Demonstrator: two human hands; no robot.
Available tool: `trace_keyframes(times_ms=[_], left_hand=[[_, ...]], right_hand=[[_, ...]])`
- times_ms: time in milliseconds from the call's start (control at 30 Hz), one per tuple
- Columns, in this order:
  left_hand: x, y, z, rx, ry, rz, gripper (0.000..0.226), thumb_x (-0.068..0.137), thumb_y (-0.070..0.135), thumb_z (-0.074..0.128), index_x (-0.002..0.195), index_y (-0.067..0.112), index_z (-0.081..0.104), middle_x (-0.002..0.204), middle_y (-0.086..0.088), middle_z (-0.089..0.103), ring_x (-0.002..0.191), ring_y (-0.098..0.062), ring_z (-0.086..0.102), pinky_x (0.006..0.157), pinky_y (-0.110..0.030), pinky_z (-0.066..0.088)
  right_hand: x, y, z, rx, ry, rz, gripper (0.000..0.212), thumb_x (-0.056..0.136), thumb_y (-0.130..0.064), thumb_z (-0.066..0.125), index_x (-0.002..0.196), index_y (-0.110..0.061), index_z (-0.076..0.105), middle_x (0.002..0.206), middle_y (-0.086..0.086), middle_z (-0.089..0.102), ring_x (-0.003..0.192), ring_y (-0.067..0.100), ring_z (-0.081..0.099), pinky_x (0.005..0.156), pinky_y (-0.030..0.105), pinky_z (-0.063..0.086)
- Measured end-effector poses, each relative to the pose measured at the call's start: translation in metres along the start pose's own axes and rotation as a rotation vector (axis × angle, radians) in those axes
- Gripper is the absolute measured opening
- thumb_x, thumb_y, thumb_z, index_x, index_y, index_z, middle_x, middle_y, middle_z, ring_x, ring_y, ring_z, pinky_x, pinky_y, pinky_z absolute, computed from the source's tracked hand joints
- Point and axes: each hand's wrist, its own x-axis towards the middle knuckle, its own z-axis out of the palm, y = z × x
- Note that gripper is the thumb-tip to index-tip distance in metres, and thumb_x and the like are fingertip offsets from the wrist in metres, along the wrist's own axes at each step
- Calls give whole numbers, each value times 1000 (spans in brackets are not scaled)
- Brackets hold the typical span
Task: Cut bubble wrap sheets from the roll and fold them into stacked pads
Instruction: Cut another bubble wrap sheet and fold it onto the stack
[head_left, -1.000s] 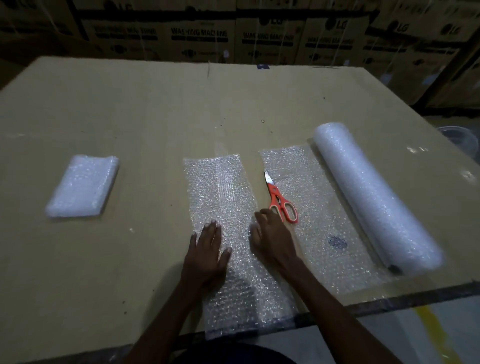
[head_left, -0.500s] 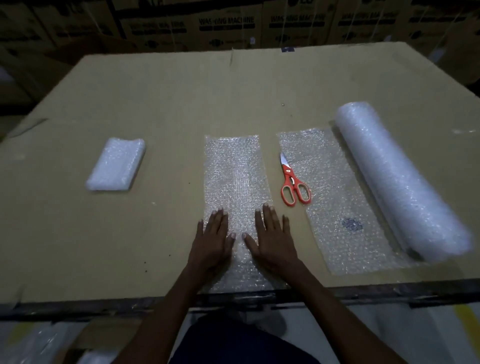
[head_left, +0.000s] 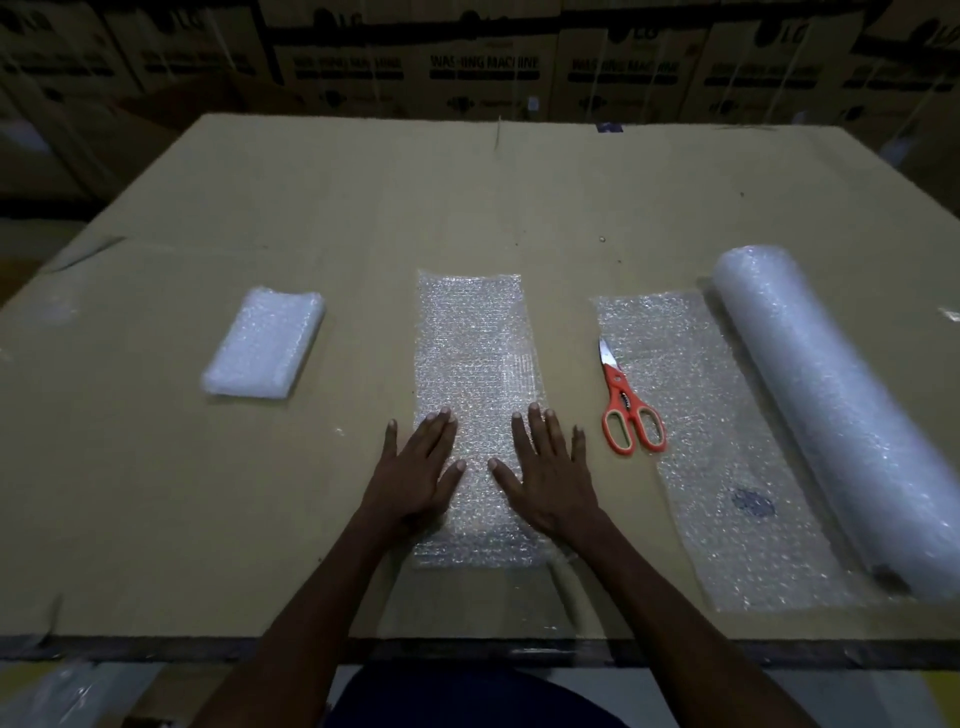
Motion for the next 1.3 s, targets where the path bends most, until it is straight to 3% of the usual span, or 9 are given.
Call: trace_keyframes(times_ms=[367,433,500,567,600,733,1000,1167,1300], left_hand=[[6,-7,-19,-134,-45,-8,85,94,69,2,161,16,4,166,3,-2,153,-14,0,119,-57,-9],[4,-6,-30,-163,4,17,84,95,67,12,160,13,13,166,0,10,153,-16,10,121,-56,0],[-6,-3,-38,-182,83,110,75,97,61,27,152,11,36,158,-6,38,144,-22,36,118,-52,20],[-23,4,-39,-204,110,193,54,96,54,41,134,18,55,138,-1,58,121,-24,57,101,-43,45],[-33,8,-36,-209,115,219,43,95,52,45,123,22,60,128,4,63,110,-22,62,87,-38,52],[-66,18,-19,-228,201,251,28,90,52,58,91,26,67,115,11,67,93,-12,67,61,-27,51],[-88,26,-13,-300,151,157,58,79,65,69,122,27,65,135,10,61,118,-8,60,87,-26,52],[-82,29,-26,-410,224,35,25,81,38,66,101,22,71,97,9,73,84,-15,69,73,-29,53],[-66,21,-46,-843,161,-139,7,78,29,73,83,23,72,78,14,71,74,3,62,72,-19,49]], right_hand=[[3,-5,-16,169,-55,5,85,98,-73,19,162,-28,-13,165,2,-30,152,23,-28,119,56,-16],[-3,2,-22,266,32,-32,87,98,-74,29,164,-25,1,170,6,-15,156,26,-16,121,52,-7],[-19,7,-25,324,188,-129,81,96,-66,45,158,-14,34,166,16,24,152,34,22,122,53,21],[-39,11,-23,312,332,-276,58,94,-51,57,134,-8,61,137,15,55,122,34,53,97,49,52],[-50,12,-21,304,352,-346,47,94,-45,61,122,-8,66,123,11,60,109,30,57,83,45,54],[-76,22,-9,270,227,-515,34,89,-43,73,104,-13,69,104,3,61,93,25,57,70,41,52],[-79,20,-14,250,190,-469,17,99,-29,57,94,-17,68,95,1,63,88,23,57,70,45,52],[-72,21,-34,493,179,-273,14,93,-32,68,99,-19,72,84,-3,74,76,16,68,71,37,54],[-52,30,-52,740,32,-229,22,85,-19,83,106,-18,74,88,2,74,82,10,66,80,27,51]])
